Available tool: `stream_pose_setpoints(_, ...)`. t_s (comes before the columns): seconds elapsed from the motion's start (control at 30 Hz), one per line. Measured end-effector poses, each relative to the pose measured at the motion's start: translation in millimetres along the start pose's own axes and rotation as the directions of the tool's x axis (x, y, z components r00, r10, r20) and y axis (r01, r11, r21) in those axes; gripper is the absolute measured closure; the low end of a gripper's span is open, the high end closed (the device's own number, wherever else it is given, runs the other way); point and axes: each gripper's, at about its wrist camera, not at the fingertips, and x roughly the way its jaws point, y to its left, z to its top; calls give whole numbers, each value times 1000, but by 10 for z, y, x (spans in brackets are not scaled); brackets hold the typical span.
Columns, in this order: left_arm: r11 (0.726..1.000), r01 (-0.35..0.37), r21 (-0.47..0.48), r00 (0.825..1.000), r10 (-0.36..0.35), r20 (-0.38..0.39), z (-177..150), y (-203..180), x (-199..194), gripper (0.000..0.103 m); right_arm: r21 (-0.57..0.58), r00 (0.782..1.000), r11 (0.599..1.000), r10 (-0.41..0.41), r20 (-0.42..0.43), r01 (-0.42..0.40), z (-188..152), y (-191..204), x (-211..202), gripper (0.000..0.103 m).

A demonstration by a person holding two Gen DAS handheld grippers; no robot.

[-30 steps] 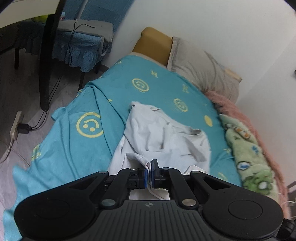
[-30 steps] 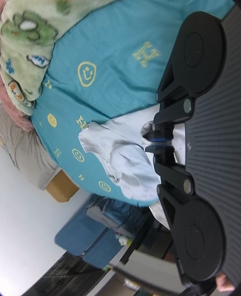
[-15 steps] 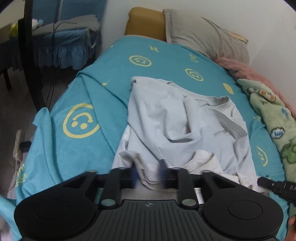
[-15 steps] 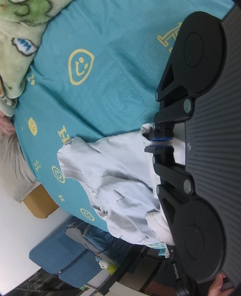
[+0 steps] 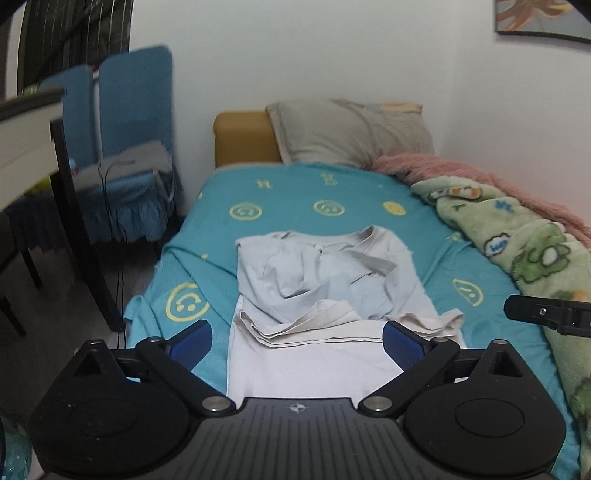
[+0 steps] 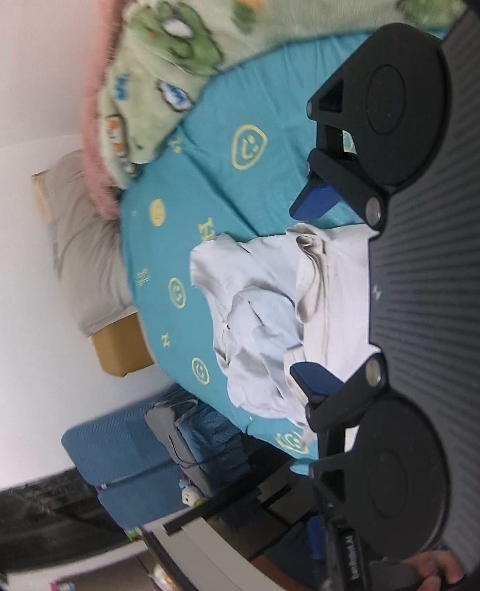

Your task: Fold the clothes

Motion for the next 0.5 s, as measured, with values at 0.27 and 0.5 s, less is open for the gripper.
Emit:
stream_pose_setpoints(0.27,1000,-2,-6,996,3,93,-405,59,-511,0,-5,997,1000,-11,83,12,-434,81,-586,18)
stream_pose_setpoints(0.5,999,17,-32,994,-13,113,-546,79,-626,0,-25,997,1000,-9,79,11,-531,165,-594,18)
